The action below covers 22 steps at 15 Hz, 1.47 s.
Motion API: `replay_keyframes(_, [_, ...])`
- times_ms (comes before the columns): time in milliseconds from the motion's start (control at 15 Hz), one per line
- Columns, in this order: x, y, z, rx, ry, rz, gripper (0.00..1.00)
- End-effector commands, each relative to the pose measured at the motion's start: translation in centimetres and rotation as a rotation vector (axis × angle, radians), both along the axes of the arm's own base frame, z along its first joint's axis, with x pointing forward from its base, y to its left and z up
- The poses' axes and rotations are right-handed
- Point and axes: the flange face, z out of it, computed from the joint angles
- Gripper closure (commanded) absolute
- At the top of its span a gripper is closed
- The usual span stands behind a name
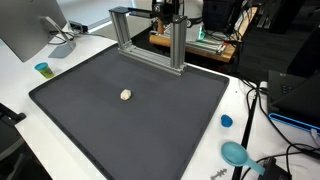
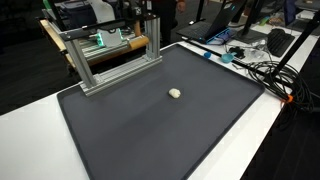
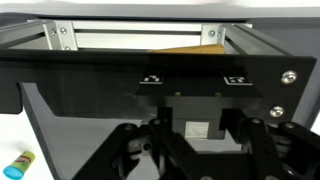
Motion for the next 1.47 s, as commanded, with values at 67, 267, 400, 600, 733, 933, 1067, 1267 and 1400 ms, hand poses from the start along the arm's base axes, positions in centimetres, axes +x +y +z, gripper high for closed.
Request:
replay_keyframes(67, [-0.42, 0.35, -1.14, 0.032, 0.033, 0.021, 0.67])
replay_keyframes(267, [-0.43, 0.45, -1.22, 0.071, 0.038, 0.040, 0.67])
replay_keyframes(400, [-0.37, 0.39, -1.25, 0.100, 0.039, 0.040, 0.41])
replay_keyframes(600, [-0.58, -0.04, -1.56, 0.128, 0.038, 0.044, 0.68])
replay_keyframes(733, [-0.50, -0.23, -1.51, 0.133, 0.036, 0.047, 0.68])
replay_keyframes(933, [-0.49, -0.29, -1.53, 0.134, 0.036, 0.041, 0.68])
replay_keyframes(1067, [-0.60, -0.04, -1.54, 0.137, 0.046, 0.064, 0.34])
replay_keyframes(1267, [-0.15, 0.20, -1.22, 0.162, 0.043, 0.074, 0.53])
replay_keyframes(1400, [-0.49, 0.10, -1.59, 0.165, 0.039, 0.074, 0.49])
